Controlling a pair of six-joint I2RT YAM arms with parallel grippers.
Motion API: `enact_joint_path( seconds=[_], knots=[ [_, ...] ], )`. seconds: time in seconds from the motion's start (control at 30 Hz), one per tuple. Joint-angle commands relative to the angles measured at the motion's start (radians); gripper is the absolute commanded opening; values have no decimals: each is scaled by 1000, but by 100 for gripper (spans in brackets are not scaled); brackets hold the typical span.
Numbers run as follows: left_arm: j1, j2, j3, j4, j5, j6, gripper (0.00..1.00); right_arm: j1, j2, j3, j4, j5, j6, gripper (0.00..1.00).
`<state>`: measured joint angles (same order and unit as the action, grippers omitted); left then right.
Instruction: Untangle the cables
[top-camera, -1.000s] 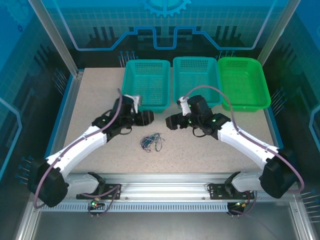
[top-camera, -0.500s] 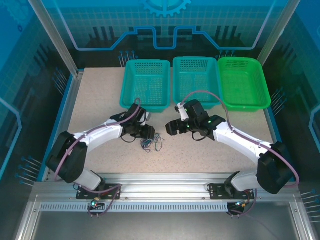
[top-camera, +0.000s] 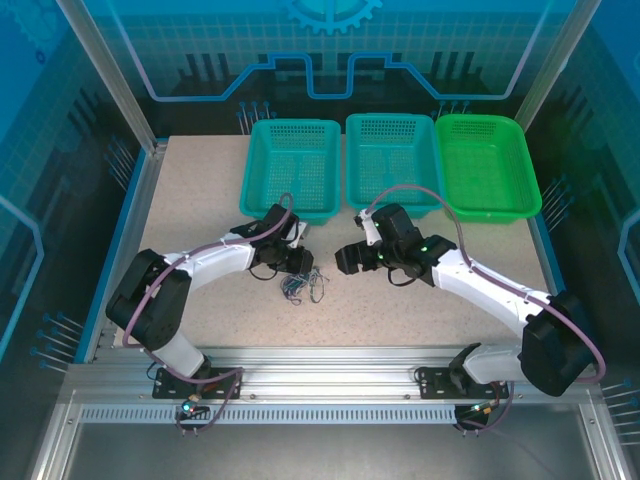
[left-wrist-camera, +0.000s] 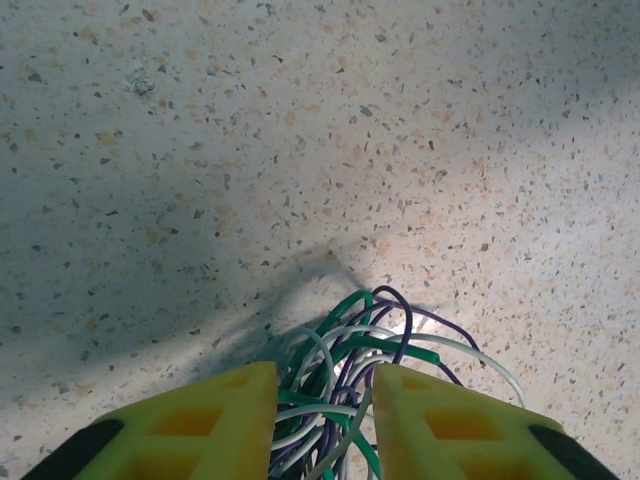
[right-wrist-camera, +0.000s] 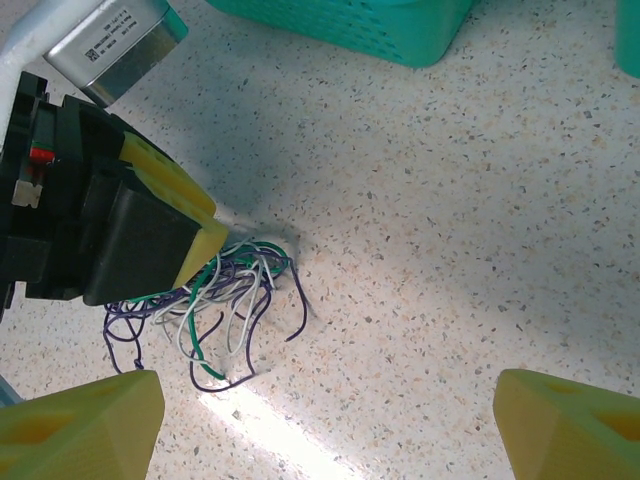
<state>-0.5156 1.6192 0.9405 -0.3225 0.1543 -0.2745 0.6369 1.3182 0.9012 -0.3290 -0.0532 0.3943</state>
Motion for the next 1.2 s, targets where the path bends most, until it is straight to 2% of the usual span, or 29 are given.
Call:
enact_joint_path(
  seconds=[0.0, 0.27, 0.67, 0.9, 1.07, 1.17],
  knots=[
    [-4, 2, -11, 5, -1, 16, 26, 18, -23, -1, -2, 2, 20, 87],
    [-4, 7, -21, 10, 24, 7, 26, 39, -11, 8, 13, -4, 41, 87],
    [-3, 21, -35, 15, -5, 8, 28, 66, 34, 36, 21, -7, 49, 87],
    [-4, 0, -41, 23, -2, 2, 7, 68, 53, 53, 20, -8, 56, 86],
    [-2, -138, -45, 64, 63, -51, 3, 91, 90, 56, 68, -25, 104, 86],
    [-3, -218, -45, 118, 117, -112, 0, 128, 137, 36, 180, -56, 158, 89]
  ],
)
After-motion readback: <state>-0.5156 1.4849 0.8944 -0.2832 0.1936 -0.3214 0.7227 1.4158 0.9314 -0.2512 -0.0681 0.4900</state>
